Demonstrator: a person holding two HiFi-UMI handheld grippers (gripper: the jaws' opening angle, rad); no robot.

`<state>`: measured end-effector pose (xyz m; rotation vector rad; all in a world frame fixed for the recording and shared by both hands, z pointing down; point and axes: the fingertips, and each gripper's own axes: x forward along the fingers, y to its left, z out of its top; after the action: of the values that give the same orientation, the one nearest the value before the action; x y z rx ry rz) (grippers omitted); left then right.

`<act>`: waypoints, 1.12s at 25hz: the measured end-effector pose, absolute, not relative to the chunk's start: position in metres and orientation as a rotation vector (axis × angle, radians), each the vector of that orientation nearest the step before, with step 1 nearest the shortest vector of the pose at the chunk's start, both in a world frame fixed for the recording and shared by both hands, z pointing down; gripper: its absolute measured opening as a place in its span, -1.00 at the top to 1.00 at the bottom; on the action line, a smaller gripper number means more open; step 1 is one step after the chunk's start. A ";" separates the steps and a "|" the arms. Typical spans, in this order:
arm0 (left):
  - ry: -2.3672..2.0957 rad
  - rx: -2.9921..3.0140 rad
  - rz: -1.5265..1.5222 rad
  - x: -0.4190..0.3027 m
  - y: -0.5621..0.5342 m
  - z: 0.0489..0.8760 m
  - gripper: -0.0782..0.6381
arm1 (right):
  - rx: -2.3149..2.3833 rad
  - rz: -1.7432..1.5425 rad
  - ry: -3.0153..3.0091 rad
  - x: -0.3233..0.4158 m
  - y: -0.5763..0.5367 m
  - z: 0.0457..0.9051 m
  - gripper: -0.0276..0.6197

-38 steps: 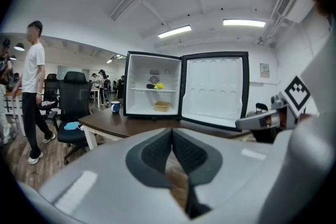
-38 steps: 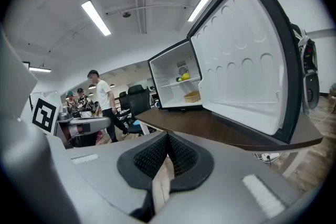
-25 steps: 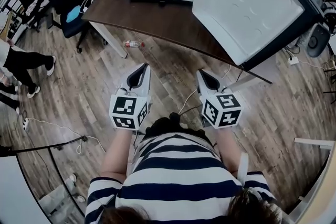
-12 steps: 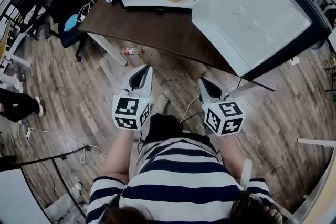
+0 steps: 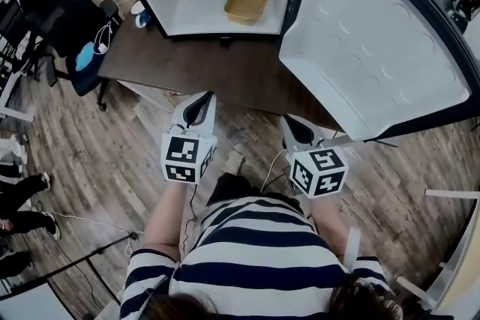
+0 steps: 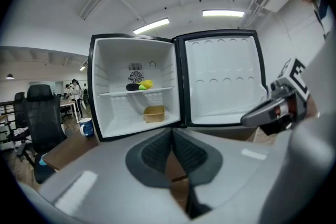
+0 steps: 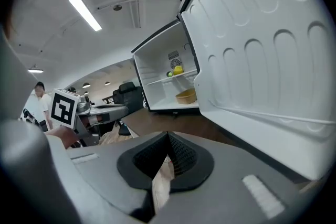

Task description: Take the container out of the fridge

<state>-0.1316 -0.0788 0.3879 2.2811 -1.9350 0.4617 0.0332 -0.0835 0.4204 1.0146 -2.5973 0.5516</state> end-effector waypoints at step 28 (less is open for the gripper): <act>-1.438 2.776 1.291 -0.181 -0.282 0.434 0.78 | 1.193 0.741 -2.374 -0.057 -0.187 0.466 0.93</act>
<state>-0.1812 -0.2817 0.4336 2.7758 -1.4382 1.2910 -0.0571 -0.1870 0.4664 1.1929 -2.3744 0.7414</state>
